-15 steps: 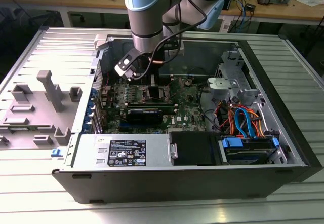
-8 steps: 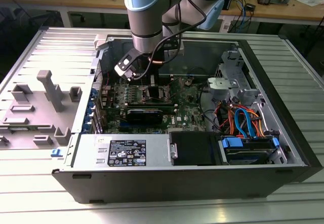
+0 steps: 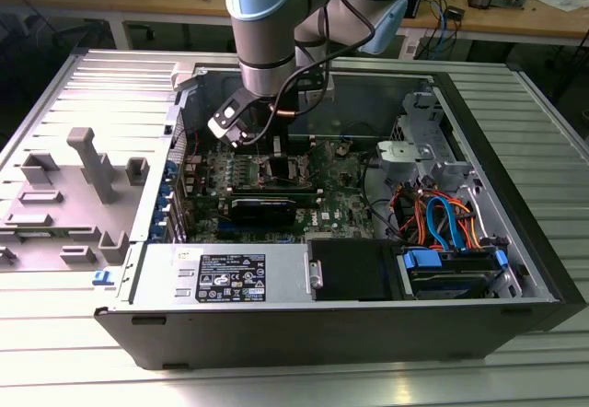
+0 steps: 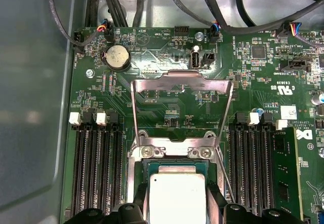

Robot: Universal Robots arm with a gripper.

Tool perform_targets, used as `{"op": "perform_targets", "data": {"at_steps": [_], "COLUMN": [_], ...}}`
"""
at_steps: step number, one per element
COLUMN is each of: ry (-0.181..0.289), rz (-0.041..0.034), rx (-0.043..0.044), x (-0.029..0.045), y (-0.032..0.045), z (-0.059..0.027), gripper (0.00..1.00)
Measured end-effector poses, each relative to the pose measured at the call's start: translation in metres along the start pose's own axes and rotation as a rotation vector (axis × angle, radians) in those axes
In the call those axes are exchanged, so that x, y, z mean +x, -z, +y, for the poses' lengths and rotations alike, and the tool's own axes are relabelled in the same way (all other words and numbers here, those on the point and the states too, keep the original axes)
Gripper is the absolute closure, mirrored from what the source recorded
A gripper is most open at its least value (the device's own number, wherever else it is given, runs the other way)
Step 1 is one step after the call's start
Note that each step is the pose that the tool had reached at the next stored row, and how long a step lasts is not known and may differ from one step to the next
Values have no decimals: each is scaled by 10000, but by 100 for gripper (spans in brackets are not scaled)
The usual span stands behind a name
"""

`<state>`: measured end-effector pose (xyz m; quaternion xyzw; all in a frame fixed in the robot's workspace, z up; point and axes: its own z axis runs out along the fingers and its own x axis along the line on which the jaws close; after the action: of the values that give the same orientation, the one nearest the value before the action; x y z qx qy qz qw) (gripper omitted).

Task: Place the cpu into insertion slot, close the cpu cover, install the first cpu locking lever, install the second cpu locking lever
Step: 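Place the cpu into insertion slot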

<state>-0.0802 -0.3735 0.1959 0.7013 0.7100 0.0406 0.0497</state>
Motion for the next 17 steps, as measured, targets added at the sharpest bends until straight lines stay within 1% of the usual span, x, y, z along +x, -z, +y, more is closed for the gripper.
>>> {"op": "perform_targets", "data": {"at_steps": [17], "ry": [-14], "rz": [3], "rx": [-2], "x": [1], "y": [-7], "z": [0], "gripper": [45]}}
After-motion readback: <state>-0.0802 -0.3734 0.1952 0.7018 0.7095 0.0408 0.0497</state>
